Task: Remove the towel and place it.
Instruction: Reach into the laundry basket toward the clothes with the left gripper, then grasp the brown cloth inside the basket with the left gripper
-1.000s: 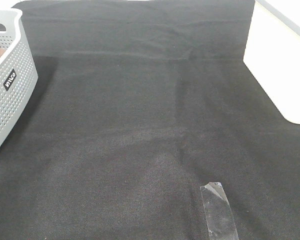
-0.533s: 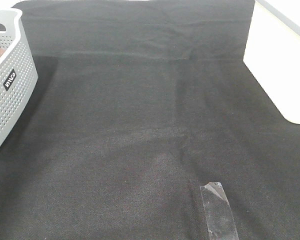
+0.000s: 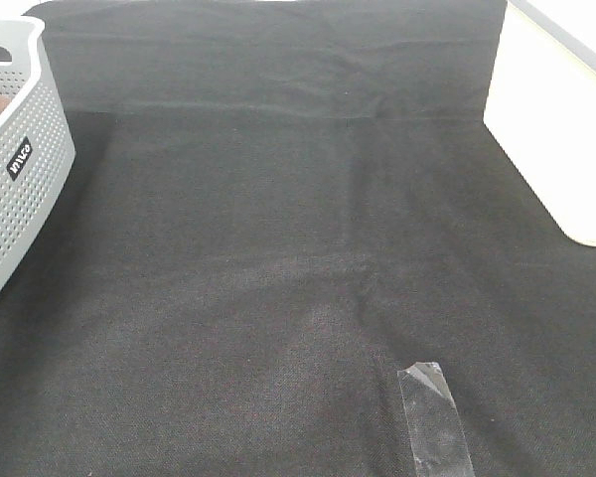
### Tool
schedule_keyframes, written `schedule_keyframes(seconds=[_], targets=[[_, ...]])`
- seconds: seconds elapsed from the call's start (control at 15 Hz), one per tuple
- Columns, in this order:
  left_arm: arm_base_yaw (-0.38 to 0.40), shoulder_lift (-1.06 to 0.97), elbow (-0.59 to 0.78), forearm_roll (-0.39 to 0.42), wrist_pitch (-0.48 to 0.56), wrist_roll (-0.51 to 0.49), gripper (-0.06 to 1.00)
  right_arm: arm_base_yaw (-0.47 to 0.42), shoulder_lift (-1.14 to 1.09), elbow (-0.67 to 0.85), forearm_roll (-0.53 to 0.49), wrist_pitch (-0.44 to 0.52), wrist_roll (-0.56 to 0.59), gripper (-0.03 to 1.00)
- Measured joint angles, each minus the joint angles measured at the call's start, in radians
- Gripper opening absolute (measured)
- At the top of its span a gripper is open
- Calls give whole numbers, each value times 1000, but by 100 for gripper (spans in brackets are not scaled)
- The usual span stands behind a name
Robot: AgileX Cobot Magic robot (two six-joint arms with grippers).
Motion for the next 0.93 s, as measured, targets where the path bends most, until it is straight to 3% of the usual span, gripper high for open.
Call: schedule_keyframes(seconds=[0.27, 0.47, 0.93], targets=[[116, 155, -79, -17, -48, 52, 99, 0, 0, 0, 0, 0, 0, 71], [205, 248, -128, -122, -80, 118, 99, 0, 0, 0, 0, 0, 0, 71], [217, 429, -134, -171, -103, 158, 99, 0, 0, 0, 0, 0, 0, 71]])
